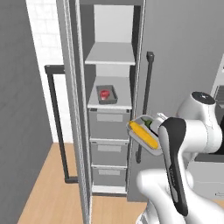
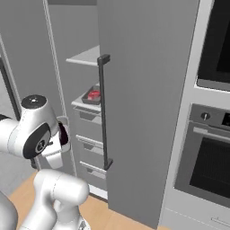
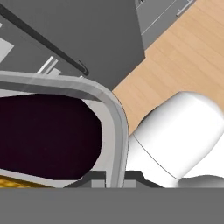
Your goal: Take the meat container that has the steak and place it on the second highest rack of the freezer. Then take the vegetable container that has the corn and eggplant and place it on the highest rack of the freezer.
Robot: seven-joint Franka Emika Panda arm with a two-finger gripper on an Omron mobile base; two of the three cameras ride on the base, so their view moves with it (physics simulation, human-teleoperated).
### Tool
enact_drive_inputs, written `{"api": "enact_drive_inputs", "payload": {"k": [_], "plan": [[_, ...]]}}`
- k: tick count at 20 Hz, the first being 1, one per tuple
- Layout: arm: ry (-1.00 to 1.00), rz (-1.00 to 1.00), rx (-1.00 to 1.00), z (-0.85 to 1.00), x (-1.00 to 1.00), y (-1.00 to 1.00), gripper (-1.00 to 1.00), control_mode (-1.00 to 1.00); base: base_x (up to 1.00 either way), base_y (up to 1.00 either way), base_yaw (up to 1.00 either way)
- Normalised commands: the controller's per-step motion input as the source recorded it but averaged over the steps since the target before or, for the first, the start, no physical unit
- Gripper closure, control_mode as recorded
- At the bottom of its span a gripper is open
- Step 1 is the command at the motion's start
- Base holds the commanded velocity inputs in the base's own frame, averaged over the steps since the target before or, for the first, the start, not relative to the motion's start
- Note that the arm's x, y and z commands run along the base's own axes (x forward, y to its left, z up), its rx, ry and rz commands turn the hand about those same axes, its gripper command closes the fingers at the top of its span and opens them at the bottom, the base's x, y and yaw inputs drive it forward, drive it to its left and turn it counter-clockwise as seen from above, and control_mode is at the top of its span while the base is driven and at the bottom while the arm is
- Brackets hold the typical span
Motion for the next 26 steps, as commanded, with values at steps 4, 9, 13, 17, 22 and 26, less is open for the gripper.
{"api": "enact_drive_inputs", "payload": {"k": [4, 9, 13, 17, 22, 26], "plan": [[0.00, 0.00, 0.00, 0.00, 0.00, 0.00, 1.00, 1.00, 0.33, 0.19, -0.02], [0.00, 0.00, 0.00, 0.00, 0.00, 0.00, 1.00, 1.00, 0.61, 0.28, -0.06], [0.00, 0.00, 0.00, 0.00, 0.00, 0.00, 1.00, 1.00, 0.63, 0.34, -0.05], [0.00, 0.00, 0.00, 0.00, 0.00, 0.00, 1.00, 1.00, 0.53, 0.28, -0.06], [0.00, 0.00, 0.00, 0.00, 0.00, 0.00, 1.00, 1.00, 0.46, 0.06, -0.15], [0.00, 0.00, 0.00, 0.00, 0.00, 0.00, 1.00, 1.00, 0.64, 0.27, -0.17]]}}
